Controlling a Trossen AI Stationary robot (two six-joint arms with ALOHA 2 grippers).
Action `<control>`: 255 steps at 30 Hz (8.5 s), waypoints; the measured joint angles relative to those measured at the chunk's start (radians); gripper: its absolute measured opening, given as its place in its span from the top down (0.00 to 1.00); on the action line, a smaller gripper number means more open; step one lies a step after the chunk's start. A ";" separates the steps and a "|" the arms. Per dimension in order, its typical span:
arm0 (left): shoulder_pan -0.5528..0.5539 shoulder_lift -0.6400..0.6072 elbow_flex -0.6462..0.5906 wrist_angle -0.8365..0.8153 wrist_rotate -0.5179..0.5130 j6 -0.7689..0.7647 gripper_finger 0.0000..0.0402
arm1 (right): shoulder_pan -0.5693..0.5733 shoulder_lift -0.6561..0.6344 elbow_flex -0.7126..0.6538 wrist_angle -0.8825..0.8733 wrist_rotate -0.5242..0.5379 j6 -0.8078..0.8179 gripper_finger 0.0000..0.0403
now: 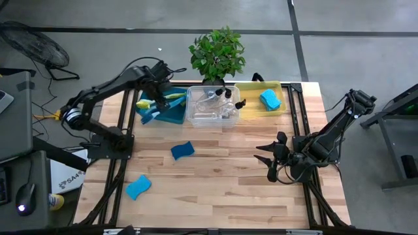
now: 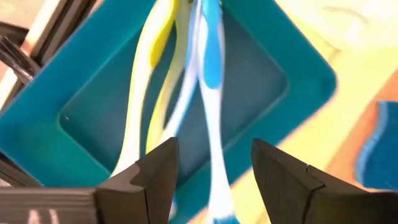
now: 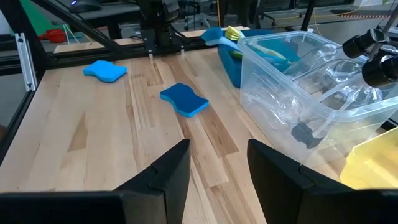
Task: Pick & Place Kitchen Sink Supplies
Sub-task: Put the blue sponge into the yellow bin
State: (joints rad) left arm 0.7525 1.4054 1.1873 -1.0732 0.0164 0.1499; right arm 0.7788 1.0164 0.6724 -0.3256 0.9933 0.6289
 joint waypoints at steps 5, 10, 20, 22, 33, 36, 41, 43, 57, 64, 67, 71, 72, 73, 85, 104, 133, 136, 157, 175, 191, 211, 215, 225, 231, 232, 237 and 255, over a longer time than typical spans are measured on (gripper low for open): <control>-0.016 -0.081 -0.021 -0.035 0.032 -0.014 0.52 | 0.000 0.000 0.000 0.000 -0.001 0.000 0.62; -0.084 -0.165 -0.067 -0.034 0.038 -0.034 0.52 | 0.000 0.000 0.000 0.000 0.006 0.000 0.62; -0.337 -0.298 -0.206 -0.019 0.037 -0.204 0.52 | 0.000 0.000 0.000 0.000 0.006 0.019 0.62; -0.400 -0.319 -0.244 -0.007 0.032 -0.254 0.52 | 0.000 0.000 0.000 0.000 0.006 0.019 0.62; -0.751 -0.339 -0.409 0.229 -0.072 -0.516 0.52 | 0.000 0.000 0.000 0.000 0.079 -0.050 0.62; -0.821 -0.339 -0.458 0.297 -0.092 -0.580 0.52 | 0.000 0.000 0.000 0.000 0.073 -0.050 0.62; -0.918 -0.328 -0.531 0.383 -0.169 -0.680 0.52 | 0.000 0.000 0.000 0.000 0.070 -0.083 0.62; -0.951 -0.323 -0.551 0.419 -0.212 -0.714 0.52 | 0.000 0.000 0.000 0.000 0.118 -0.119 0.62; -1.061 -0.320 -0.646 0.577 -0.316 -0.611 0.52 | 0.000 0.000 0.000 0.000 0.199 -0.181 0.62; -1.060 -0.292 -0.675 0.679 -0.348 -0.634 0.52 | 0.000 0.000 0.000 0.000 0.175 -0.157 0.62; -1.060 -0.247 -0.675 0.680 -0.391 -0.634 0.52 | 0.000 0.000 0.000 0.001 0.173 -0.154 0.62; -1.060 -0.195 -0.675 0.711 -0.419 -0.629 0.52 | 0.000 0.000 0.000 0.001 0.162 -0.135 0.62; -1.060 -0.185 -0.675 0.714 -0.424 -0.631 0.52 | 0.000 0.000 0.000 0.000 0.159 -0.132 0.62; -1.060 -0.174 -0.674 0.721 -0.428 -0.639 0.52 | 0.000 0.000 0.000 0.000 0.155 -0.132 0.62; -0.906 -0.072 -0.672 0.778 -0.233 -0.669 0.52 | 0.000 0.000 0.000 0.000 0.135 -0.129 0.62; -0.864 -0.027 -0.671 0.794 -0.096 -0.726 0.86 | 0.000 0.000 0.000 -0.005 0.133 -0.129 0.62; -1.061 -0.025 -0.509 0.778 -0.274 -0.652 1.00 | 0.000 0.061 0.000 -0.003 0.085 0.077 0.62; -1.092 -0.026 -0.480 0.785 -0.334 -0.634 1.00 | 0.000 0.105 0.000 0.002 0.076 0.146 0.62; -1.127 -0.028 -0.405 0.967 -0.553 -0.421 1.00 | -0.154 0.548 0.000 0.798 -0.049 -0.254 0.62; -1.169 0.038 -0.401 1.142 -0.688 -0.226 1.00 | -0.305 0.571 0.000 1.056 -0.261 -0.454 0.62; -1.186 0.075 -0.403 1.203 -0.733 -0.177 1.00 | -0.400 0.570 0.000 1.041 -0.399 -0.418 0.62; -1.185 0.075 -0.404 1.205 -0.730 -0.179 1.00 | -0.439 0.570 0.000 1.041 -0.505 -0.428 0.77; -1.185 0.075 -0.404 1.205 -0.727 -0.180 1.00 | -0.439 0.570 0.000 1.041 -0.507 -0.431 0.88; -1.185 0.075 -0.404 1.205 -0.708 -0.180 0.94 | -0.438 0.570 0.000 1.041 -0.498 -0.457 0.99; -1.185 0.074 -0.404 1.198 -0.705 -0.177 0.85 | -0.436 0.570 0.000 1.039 -0.490 -0.455 0.99; -1.185 0.074 -0.404 1.197 -0.697 -0.167 0.82 | -0.436 0.570 0.000 1.038 -0.489 -0.455 0.99; -1.185 0.073 -0.404 1.189 -0.676 -0.157 0.63 | -0.436 0.570 0.000 1.023 -0.462 -0.454 1.00; -1.190 -0.103 -0.363 0.766 -0.679 -0.450 0.41 | -0.203 0.164 0.000 0.355 0.048 -0.289 1.00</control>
State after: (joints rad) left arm -0.4379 1.3025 0.8246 -0.3072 -0.6624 -0.2998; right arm 0.5755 1.1805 0.6724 0.0299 1.0410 0.3397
